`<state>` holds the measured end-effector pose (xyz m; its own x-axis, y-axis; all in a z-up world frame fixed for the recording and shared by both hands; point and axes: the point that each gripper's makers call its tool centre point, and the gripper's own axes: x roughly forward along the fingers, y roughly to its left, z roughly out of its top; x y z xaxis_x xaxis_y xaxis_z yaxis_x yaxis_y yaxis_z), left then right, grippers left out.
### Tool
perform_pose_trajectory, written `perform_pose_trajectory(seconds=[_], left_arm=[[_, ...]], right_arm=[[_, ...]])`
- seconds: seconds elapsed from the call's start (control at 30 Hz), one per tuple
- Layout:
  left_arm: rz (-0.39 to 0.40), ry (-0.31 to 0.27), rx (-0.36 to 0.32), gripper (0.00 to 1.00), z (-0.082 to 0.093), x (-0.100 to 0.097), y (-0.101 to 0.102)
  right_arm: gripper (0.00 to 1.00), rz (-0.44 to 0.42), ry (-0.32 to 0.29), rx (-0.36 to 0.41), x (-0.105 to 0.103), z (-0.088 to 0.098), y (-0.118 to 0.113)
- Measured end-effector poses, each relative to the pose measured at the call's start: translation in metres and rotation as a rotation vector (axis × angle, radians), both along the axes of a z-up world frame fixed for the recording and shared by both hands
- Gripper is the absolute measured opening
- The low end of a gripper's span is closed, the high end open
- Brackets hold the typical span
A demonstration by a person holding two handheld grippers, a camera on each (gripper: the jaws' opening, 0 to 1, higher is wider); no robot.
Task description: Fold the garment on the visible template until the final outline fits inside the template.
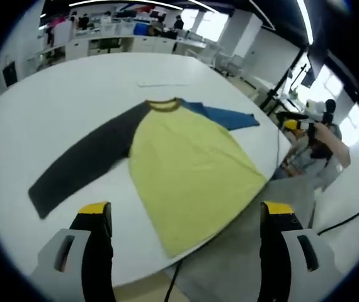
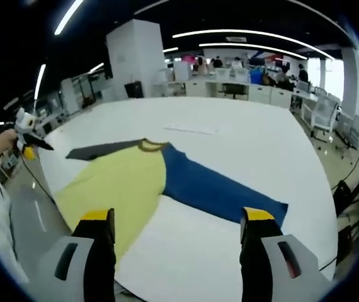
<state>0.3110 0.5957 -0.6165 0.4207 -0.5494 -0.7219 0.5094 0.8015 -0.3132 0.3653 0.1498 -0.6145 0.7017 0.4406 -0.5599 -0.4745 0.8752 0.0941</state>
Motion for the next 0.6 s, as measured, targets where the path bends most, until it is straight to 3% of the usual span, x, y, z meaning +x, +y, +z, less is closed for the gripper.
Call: perform_pose_trajectory(seconds=[0.6], left_arm=[[0.001,0.066,0.012,0.93,-0.021,0.021,-0.006]], right_arm=[[0.67,-0.054,0.047,0.011,0.046,-0.044,-0.036]])
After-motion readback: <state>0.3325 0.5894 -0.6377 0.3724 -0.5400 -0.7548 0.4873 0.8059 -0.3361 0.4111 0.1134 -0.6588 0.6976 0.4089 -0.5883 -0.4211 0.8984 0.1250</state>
